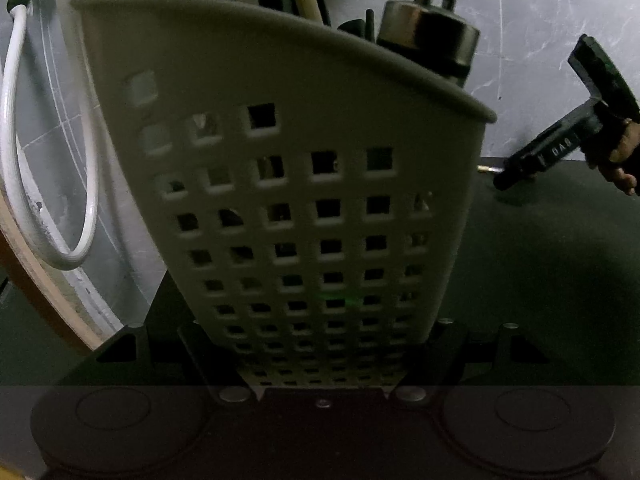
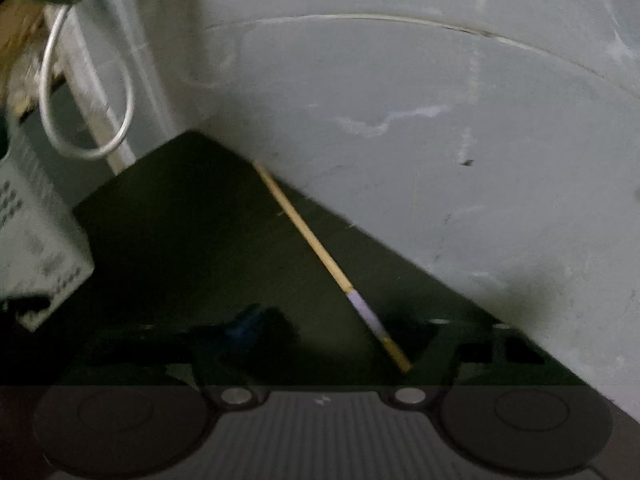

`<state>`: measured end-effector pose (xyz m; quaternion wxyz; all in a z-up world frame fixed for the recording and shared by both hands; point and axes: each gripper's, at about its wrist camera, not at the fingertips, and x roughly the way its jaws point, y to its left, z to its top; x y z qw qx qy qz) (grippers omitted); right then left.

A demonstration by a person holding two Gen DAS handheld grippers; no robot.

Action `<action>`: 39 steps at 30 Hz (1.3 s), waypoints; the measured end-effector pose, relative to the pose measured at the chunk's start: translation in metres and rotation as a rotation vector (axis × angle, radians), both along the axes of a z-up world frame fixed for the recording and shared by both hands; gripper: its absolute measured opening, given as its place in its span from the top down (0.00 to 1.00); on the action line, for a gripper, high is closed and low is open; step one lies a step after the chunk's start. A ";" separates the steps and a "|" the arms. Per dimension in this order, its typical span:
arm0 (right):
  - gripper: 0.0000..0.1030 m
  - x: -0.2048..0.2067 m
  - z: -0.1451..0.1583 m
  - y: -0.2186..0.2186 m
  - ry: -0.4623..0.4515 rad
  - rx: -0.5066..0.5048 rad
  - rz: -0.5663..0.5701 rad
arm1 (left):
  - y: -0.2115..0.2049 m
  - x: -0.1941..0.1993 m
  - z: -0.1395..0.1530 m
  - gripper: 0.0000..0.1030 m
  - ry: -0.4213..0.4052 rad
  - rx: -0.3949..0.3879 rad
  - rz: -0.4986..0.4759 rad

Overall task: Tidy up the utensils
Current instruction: 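Close the right tool on the thin wooden stick, then lift the stick and lower it into the caddy, opening the right tool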

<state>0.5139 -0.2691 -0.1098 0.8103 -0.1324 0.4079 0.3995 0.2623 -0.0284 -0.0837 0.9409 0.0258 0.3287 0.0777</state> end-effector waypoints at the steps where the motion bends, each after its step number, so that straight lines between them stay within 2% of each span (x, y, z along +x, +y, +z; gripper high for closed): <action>1: 0.50 -0.005 0.002 0.001 0.002 -0.010 0.016 | 0.001 0.000 0.000 0.25 -0.001 0.000 -0.003; 2: 0.54 -0.008 0.004 0.004 0.003 -0.028 0.027 | 0.002 -0.001 -0.001 0.25 -0.002 0.000 -0.004; 9: 0.54 0.009 0.016 0.031 0.028 -0.074 0.036 | 0.006 -0.002 0.000 0.25 -0.002 0.002 -0.012; 12: 0.56 0.015 0.016 0.053 0.032 -0.097 0.080 | 0.007 -0.002 0.001 0.25 -0.004 0.003 -0.013; 16: 0.66 0.009 0.021 0.083 0.002 -0.176 0.162 | 0.005 -0.002 0.000 0.25 -0.009 0.004 -0.011; 18: 0.79 0.007 0.024 0.096 0.004 -0.196 0.189 | 0.004 -0.002 -0.001 0.25 -0.010 0.003 -0.012; 19: 0.89 0.005 0.024 0.105 0.002 -0.207 0.192 | 0.003 -0.002 -0.001 0.25 -0.011 0.003 -0.012; 20: 0.92 0.004 0.025 0.109 0.004 -0.217 0.189 | 0.003 -0.002 -0.001 0.25 -0.011 0.003 -0.014; 26: 0.94 -0.008 0.029 0.111 -0.001 -0.229 0.116 | 0.005 -0.005 -0.001 0.25 -0.011 0.003 -0.025; 28: 0.94 -0.014 0.029 0.103 0.013 -0.201 0.057 | 0.007 -0.005 -0.001 0.25 -0.010 0.002 -0.031; 33: 0.94 -0.050 0.045 0.068 -0.020 -0.046 -0.060 | 0.015 -0.004 0.001 0.25 -0.009 -0.001 -0.058; 36: 0.94 -0.079 0.058 0.046 -0.053 0.067 -0.155 | 0.020 -0.003 0.001 0.25 -0.010 -0.001 -0.082; 39: 0.94 -0.110 0.077 0.024 -0.101 0.235 -0.258 | 0.024 0.002 0.001 0.25 -0.008 -0.001 -0.108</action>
